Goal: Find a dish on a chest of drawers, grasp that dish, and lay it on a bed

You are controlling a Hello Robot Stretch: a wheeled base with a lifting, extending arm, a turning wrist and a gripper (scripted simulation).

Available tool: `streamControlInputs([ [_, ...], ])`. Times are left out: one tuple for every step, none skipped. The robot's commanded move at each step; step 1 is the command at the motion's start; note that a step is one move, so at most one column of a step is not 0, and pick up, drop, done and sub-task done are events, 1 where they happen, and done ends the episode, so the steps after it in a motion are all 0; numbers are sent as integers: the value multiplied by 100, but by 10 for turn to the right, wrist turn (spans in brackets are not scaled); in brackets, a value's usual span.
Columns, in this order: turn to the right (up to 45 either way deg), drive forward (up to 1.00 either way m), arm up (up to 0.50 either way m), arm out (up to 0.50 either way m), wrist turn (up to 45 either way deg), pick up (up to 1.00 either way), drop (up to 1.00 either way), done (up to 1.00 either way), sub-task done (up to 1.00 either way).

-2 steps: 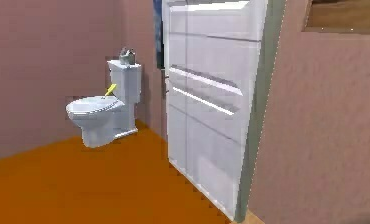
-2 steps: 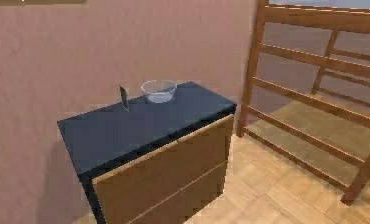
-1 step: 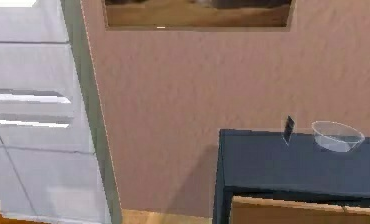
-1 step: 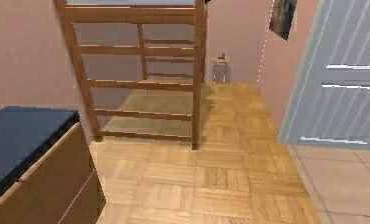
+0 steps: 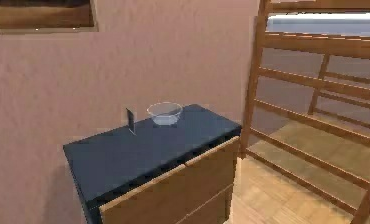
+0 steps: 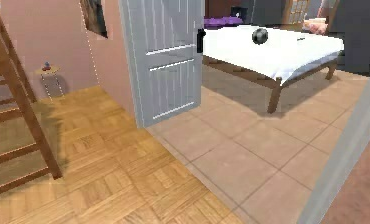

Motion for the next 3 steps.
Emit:
streamControlInputs([
  [0, 55, 0, 0, 0, 0, 0, 0, 0],
  [-450, 0, 0, 0, 0, 0, 0, 0, 0],
  [-450, 0, 0, 0, 0, 0, 0, 0, 0],
])
